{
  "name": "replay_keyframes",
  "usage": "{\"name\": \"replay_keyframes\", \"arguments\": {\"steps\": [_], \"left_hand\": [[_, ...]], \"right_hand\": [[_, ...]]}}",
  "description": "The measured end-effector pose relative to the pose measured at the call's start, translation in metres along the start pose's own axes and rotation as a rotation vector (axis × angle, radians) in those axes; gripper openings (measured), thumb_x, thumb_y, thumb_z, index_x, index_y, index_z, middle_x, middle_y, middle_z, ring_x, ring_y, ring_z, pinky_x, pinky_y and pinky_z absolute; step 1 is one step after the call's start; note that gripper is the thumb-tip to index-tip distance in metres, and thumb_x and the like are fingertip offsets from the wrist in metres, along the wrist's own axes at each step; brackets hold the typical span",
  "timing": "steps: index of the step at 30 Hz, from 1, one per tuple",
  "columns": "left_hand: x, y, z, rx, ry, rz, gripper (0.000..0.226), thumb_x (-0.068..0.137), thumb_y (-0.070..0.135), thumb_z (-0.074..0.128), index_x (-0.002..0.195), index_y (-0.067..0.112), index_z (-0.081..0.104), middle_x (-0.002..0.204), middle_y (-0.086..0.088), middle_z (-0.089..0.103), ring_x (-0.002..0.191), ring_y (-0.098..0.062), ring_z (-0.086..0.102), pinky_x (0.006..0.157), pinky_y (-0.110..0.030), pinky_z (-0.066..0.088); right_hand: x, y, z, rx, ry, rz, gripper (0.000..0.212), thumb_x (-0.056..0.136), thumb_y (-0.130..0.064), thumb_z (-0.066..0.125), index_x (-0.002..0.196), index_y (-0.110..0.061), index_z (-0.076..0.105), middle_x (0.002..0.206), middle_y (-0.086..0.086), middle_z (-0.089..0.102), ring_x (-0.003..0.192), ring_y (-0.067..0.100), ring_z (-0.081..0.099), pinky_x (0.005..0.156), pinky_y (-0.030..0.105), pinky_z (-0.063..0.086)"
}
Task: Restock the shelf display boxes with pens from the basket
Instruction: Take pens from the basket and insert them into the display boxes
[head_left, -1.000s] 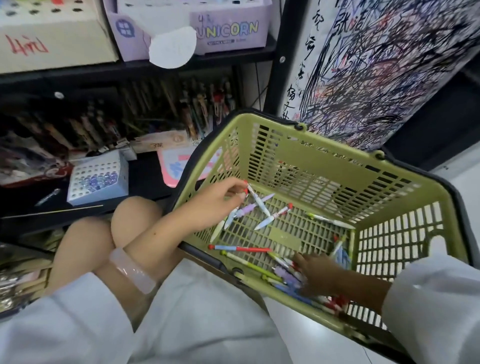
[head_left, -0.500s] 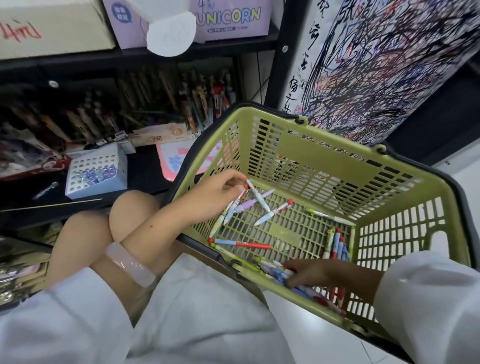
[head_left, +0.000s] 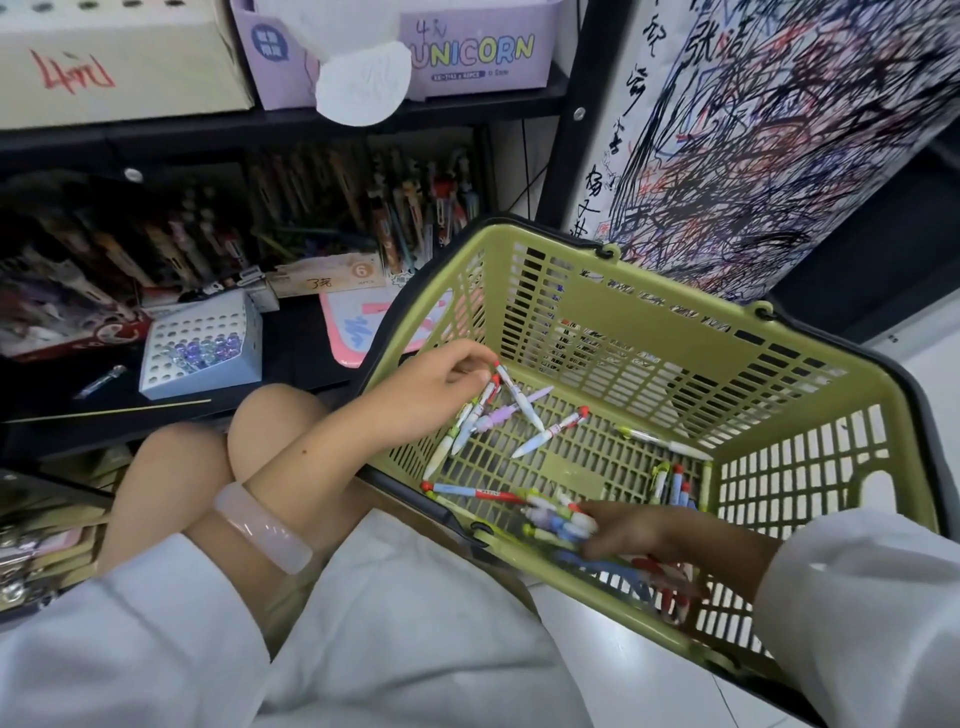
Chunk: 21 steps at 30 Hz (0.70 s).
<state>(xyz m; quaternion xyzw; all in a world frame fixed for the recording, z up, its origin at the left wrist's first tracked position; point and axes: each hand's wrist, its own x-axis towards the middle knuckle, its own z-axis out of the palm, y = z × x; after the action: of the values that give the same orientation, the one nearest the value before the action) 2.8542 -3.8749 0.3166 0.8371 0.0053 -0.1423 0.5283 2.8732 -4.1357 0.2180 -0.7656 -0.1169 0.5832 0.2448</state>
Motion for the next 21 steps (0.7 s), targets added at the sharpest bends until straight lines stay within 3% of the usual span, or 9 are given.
{"name": "replay_keyframes", "arguments": {"steps": [3,6,9,11,13,15,18,21], "left_hand": [[-0.002,0.003,-0.003,-0.039,0.045,-0.021,0.018,0.096,0.022,0.046,0.111,0.029,0.053,0.117,0.006,0.057,0.113,-0.012,0.053,0.099,-0.029,0.041],[-0.005,0.008,-0.003,-0.123,0.101,-0.095,0.027,0.096,0.027,0.044,0.123,0.026,0.049,0.123,0.001,0.057,0.108,-0.014,0.057,0.098,-0.037,0.045],[-0.011,0.017,-0.005,-0.445,0.125,-0.125,0.042,0.093,0.039,0.048,0.132,0.027,0.041,0.127,0.004,0.054,0.108,-0.008,0.056,0.088,-0.03,0.05],[-0.015,0.025,-0.007,-0.689,0.105,-0.104,0.052,0.086,0.045,0.05,0.134,0.028,0.04,0.112,0.011,0.063,0.098,-0.007,0.063,0.074,-0.028,0.053],[-0.015,0.033,-0.008,-0.854,0.187,-0.061,0.047,0.086,0.044,0.048,0.13,0.026,0.045,0.097,0.011,0.069,0.086,-0.008,0.067,0.066,-0.029,0.054],[-0.014,0.041,-0.016,-0.978,0.338,-0.069,0.041,0.094,0.038,0.044,0.131,0.021,0.046,0.1,0.006,0.066,0.091,-0.01,0.065,0.07,-0.029,0.051],[-0.019,0.049,-0.036,-1.029,0.403,-0.077,0.044,0.095,0.031,0.045,0.133,0.01,0.044,0.089,0.006,0.057,0.077,-0.006,0.057,0.066,-0.025,0.047],[-0.031,0.051,-0.051,-1.043,0.46,-0.031,0.037,0.097,0.024,0.043,0.131,0.008,0.047,0.099,-0.005,0.063,0.088,-0.014,0.062,0.077,-0.029,0.05]], "right_hand": [[-0.02,-0.033,-0.024,0.17,0.095,-0.09,0.046,0.089,-0.006,0.055,0.132,-0.013,0.039,0.108,0.001,0.059,0.094,0.008,0.059,0.074,0.015,0.049],[-0.035,-0.088,-0.043,0.439,0.25,-0.306,0.041,0.09,0.001,0.05,0.127,-0.018,0.045,0.099,0.002,0.06,0.079,0.009,0.062,0.059,0.019,0.053],[-0.041,-0.15,-0.044,0.526,0.359,-0.485,0.037,0.09,0.001,0.051,0.12,-0.02,0.051,0.106,0.009,0.063,0.087,0.02,0.063,0.073,0.029,0.057],[-0.041,-0.185,-0.038,0.563,0.388,-0.582,0.038,0.089,0.001,0.052,0.125,-0.013,0.05,0.109,0.012,0.065,0.095,0.024,0.064,0.084,0.036,0.055],[-0.039,-0.214,-0.026,0.603,0.393,-0.666,0.036,0.09,-0.002,0.052,0.125,-0.012,0.049,0.11,0.012,0.066,0.098,0.024,0.065,0.086,0.036,0.055],[-0.037,-0.236,-0.015,0.424,0.535,-0.732,0.032,0.091,-0.008,0.053,0.123,-0.011,0.048,0.112,0.008,0.064,0.103,0.018,0.063,0.09,0.032,0.052],[-0.038,-0.26,-0.005,0.098,0.728,-0.865,0.035,0.092,-0.016,0.051,0.126,-0.013,0.042,0.111,-0.005,0.056,0.103,0.008,0.055,0.092,0.024,0.046],[-0.033,-0.277,-0.005,-0.269,0.885,-0.874,0.048,0.092,-0.021,0.044,0.139,-0.017,0.034,0.128,0.0,0.049,0.122,0.017,0.045,0.103,0.036,0.038]]}}
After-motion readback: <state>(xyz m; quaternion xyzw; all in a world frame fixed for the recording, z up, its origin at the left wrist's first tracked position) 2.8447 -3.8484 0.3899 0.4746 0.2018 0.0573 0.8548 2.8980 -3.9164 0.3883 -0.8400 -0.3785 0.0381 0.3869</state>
